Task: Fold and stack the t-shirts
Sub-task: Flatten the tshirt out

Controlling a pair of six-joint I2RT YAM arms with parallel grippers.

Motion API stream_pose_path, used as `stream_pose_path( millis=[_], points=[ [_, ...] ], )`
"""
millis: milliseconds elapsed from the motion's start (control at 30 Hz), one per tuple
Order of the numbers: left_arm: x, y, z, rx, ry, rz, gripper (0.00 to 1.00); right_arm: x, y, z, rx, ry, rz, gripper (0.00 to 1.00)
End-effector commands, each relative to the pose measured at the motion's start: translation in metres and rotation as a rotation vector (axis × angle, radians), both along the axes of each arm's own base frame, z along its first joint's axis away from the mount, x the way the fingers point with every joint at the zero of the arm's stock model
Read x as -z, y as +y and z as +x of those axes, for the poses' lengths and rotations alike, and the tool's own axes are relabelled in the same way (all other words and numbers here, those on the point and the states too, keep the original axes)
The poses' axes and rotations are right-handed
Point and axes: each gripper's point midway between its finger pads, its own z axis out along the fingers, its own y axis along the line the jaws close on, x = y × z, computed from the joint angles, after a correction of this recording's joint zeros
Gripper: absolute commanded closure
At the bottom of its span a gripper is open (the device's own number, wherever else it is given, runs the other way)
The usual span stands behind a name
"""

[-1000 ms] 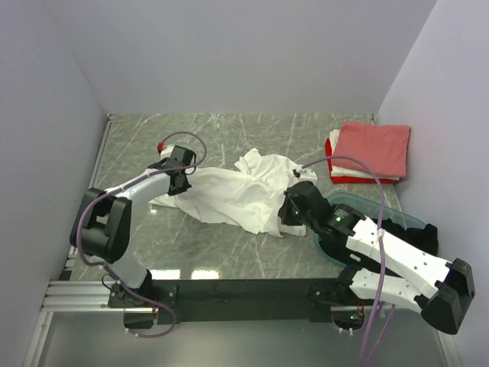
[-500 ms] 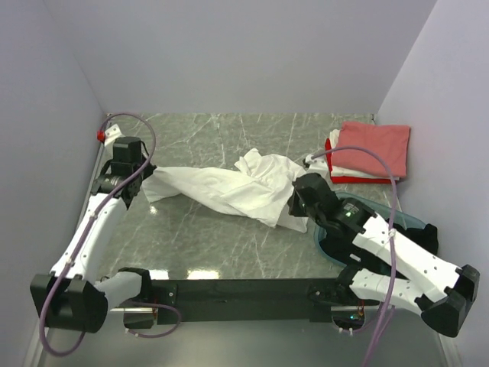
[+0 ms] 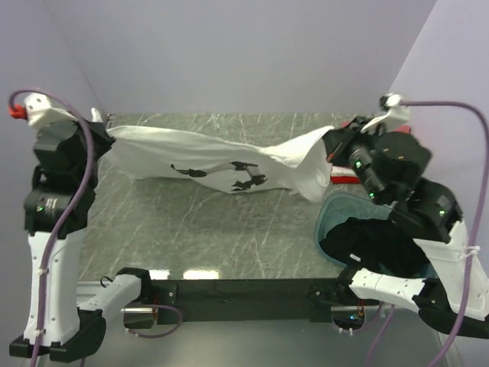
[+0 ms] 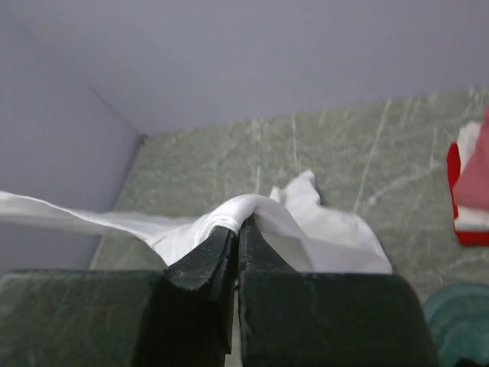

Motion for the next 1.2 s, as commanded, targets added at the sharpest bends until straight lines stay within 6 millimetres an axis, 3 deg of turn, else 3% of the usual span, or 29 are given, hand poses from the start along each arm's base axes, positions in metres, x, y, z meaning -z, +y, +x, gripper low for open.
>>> stream_pose_path(
  millis=[0,133,233,467,667,767,833,1000,1167],
  points=[
    [-0.036,0.007,-0.025,-0.009,-0.052,0.032,0.99,-0.043,-0.018,-0.007,0.023,-0.075,-0.019,1.00],
    [-0.082,0.003,-0.057,0.037,-0.167,0.025,0.99,-0.082,-0.018,-0.032,-0.086,-0.155,0.048,1.00],
    [-0.098,0.000,-0.076,0.069,-0.196,0.038,0.99,-0.105,-0.020,-0.054,-0.176,-0.212,0.089,1.00],
    [-0.129,-0.001,-0.109,0.102,-0.257,0.060,0.99,-0.150,-0.044,-0.104,-0.273,-0.340,0.195,1.00],
    [-0.156,-0.011,-0.133,0.165,-0.371,0.052,0.99,-0.168,-0.054,-0.131,-0.338,-0.427,0.241,1.00],
    [-0.150,-0.016,-0.119,0.191,-0.349,0.059,0.99,-0.168,-0.056,-0.126,-0.312,-0.445,0.241,1.00],
    [-0.132,-0.021,-0.093,0.206,-0.274,0.064,0.99,-0.164,-0.053,-0.118,-0.292,-0.431,0.229,1.00],
    [-0.084,-0.031,-0.028,0.231,-0.107,0.076,0.99,-0.140,-0.037,-0.063,-0.147,-0.337,0.109,1.00],
    [-0.065,-0.026,0.012,0.194,-0.027,0.102,1.00,-0.128,-0.021,-0.012,-0.028,-0.281,-0.001,1.00]
  ],
)
